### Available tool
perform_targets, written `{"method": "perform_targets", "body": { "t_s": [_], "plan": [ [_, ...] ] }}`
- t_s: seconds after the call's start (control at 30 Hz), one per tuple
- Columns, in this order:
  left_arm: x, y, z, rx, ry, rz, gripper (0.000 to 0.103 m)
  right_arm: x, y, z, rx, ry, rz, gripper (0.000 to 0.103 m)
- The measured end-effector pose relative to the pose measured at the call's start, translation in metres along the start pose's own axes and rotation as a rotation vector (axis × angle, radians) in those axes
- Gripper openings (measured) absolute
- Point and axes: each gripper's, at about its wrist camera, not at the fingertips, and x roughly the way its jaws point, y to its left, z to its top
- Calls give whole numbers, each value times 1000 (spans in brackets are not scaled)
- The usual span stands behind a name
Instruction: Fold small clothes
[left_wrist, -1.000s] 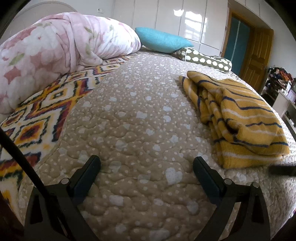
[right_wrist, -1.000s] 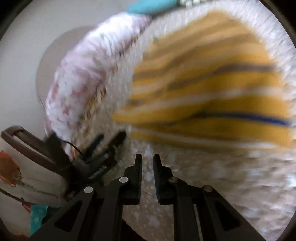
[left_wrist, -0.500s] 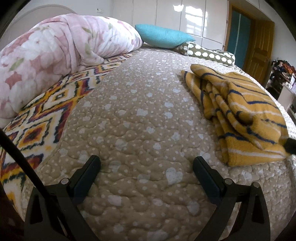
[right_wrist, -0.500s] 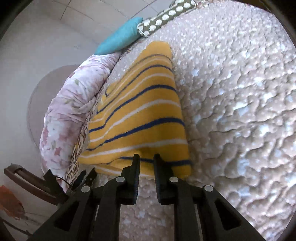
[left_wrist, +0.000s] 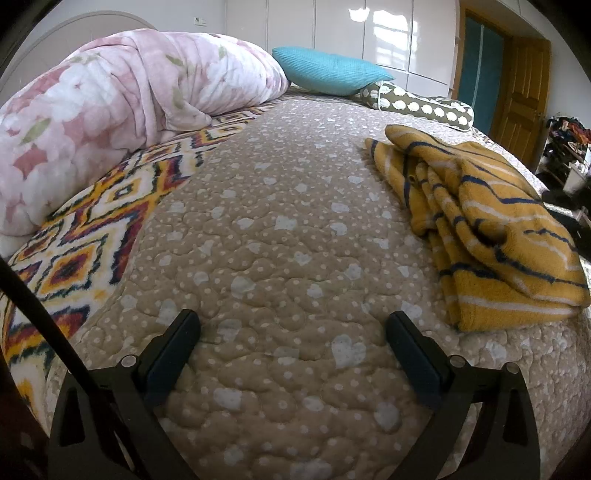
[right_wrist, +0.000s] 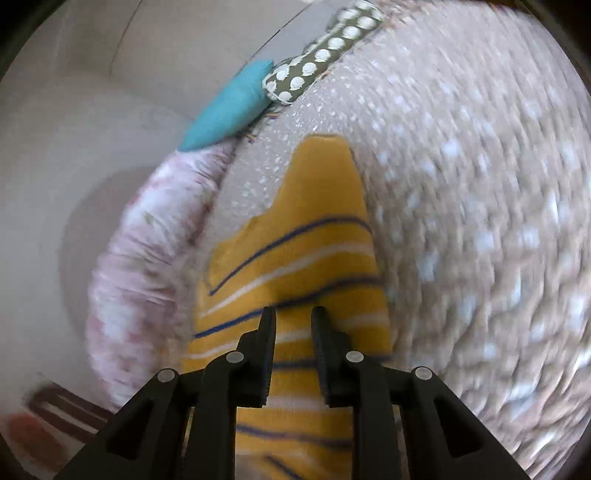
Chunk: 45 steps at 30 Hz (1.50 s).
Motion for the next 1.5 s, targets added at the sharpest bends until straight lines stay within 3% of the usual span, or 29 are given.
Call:
{"method": "perform_targets", "body": {
  "t_s": [0.13, 0.17, 0.2, 0.37, 0.47, 0.6, 0.77, 0.83, 0.9, 0.97, 1.03, 1.17, 1.37, 1.5],
  "plan": [
    [0, 0, 0, 3, -2, 3, 101, -38, -28, -32, 43, -7, 59, 22],
    [0, 0, 0, 6, -3, 5, 101, -45, -34, -38, 52, 1, 47, 24],
    [0, 0, 0, 12, -2, 7, 101, -51, -40, -46, 60, 13, 6, 35],
    [-1, -3, 5, 37, 63, 3, 103, -92, -61, -75, 63, -35, -41, 35],
    [-13, -7, 8, 19, 49, 38, 102, -112, -53, -81, 27, -76, -68, 38],
    [-63, -27, 13, 41, -86, 86, 102, -136, -25, -86, -82, -131, -130, 38],
    [-161, -50, 28, 47, -382, 206, 103, -156, 10, -95, -208, -197, -195, 38],
    [-192, -54, 30, 14, -454, 233, 103, -160, 28, -102, -274, -223, -240, 39],
    [-208, -54, 30, -24, -433, 148, 103, -165, 39, -108, -323, -243, -263, 41],
    [-207, -53, 31, -41, -353, -31, 103, -167, 50, -113, -363, -261, -302, 48],
    [-201, -56, 29, -52, -289, -72, 103, -165, 54, -117, -390, -265, -345, 50],
    [-185, -63, 21, -33, -236, -10, 103, -152, 54, -126, -433, -230, -424, 51],
    [-164, -73, 7, 15, -147, 107, 103, -129, 49, -137, -446, -157, -467, 52],
    [-149, -71, 4, 37, -100, 131, 103, -118, 52, -143, -471, -131, -489, 54]
  ]
}}
